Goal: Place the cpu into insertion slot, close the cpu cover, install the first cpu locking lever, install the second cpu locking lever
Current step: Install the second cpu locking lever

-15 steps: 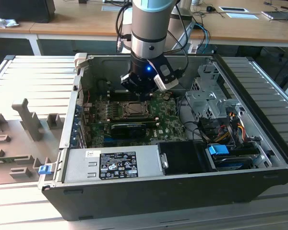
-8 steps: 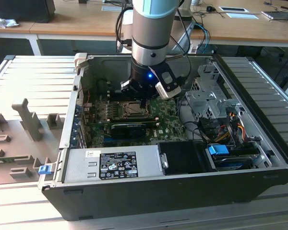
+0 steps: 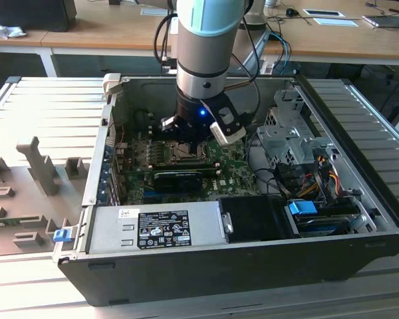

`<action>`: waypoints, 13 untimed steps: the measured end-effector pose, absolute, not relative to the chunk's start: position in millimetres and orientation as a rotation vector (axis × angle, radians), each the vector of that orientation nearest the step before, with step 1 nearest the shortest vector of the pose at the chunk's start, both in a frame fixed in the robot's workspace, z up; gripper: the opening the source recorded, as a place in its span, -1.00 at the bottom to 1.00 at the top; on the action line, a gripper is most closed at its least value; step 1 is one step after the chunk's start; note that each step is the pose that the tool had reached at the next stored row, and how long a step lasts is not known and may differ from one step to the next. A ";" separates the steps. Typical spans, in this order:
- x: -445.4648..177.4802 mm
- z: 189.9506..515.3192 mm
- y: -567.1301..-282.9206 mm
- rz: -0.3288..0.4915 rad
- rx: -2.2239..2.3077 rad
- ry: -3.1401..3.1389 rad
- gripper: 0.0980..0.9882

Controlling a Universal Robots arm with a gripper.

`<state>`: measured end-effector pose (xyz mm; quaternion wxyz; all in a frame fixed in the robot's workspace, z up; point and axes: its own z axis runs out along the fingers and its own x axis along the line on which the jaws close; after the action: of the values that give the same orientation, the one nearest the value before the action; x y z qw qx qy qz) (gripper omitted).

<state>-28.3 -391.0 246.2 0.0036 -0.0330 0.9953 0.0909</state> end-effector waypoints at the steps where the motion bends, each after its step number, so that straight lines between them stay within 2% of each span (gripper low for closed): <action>1: -28.4 246.2 -391.1 0.285 -0.104 3.120 -0.99; 13: -30.9 245.2 -391.5 0.287 -0.103 3.120 -0.99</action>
<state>-30.9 -391.5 245.2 0.0036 -0.0330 0.9953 0.0915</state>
